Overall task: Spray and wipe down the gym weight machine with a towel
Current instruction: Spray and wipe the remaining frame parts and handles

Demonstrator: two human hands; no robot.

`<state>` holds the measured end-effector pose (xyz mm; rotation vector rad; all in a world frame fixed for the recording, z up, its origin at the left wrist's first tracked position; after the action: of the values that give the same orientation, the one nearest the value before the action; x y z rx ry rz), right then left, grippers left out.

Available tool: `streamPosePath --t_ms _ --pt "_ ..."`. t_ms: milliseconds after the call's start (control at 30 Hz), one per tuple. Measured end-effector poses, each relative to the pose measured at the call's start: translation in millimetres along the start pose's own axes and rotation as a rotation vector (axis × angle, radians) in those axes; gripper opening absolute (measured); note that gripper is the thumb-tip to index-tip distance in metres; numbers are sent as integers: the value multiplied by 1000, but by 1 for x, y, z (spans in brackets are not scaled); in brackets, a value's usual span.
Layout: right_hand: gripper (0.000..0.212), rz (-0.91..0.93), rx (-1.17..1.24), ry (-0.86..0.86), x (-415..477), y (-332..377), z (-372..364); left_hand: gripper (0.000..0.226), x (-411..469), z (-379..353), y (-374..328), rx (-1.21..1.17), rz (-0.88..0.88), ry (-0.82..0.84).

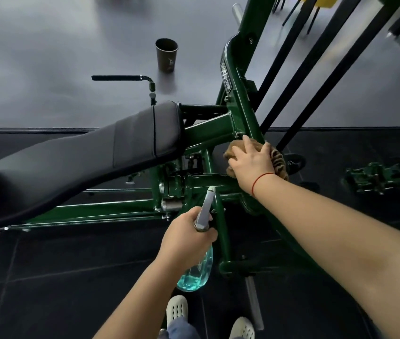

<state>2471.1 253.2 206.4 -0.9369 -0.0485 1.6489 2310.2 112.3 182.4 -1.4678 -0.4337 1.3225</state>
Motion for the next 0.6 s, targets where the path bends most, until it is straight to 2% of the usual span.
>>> streamPosePath --t_ms 100,333,467,600 --pt "47 28 -75 38 -15 7 -16 17 4 -5 -4 -45 -12 1" --pt "40 290 -346 112 -66 40 -69 18 13 -10 -7 -135 -17 21" --pt "37 274 -228 37 -58 30 -56 17 17 -8 -5 -125 -27 25" --pt "37 163 -103 -89 -27 10 -11 18 22 -5 -2 -108 -21 27"
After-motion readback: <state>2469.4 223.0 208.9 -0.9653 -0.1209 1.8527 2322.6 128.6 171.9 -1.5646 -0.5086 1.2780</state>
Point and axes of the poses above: each hand's wrist, its own x-axis towards the middle knuckle, its own z-axis out of the back of the hand, y = z × x, the point moved 6 cm from there along x, towards the middle knuckle, and after that the axes turned 11 degrees about y, right-handed, at the moved point
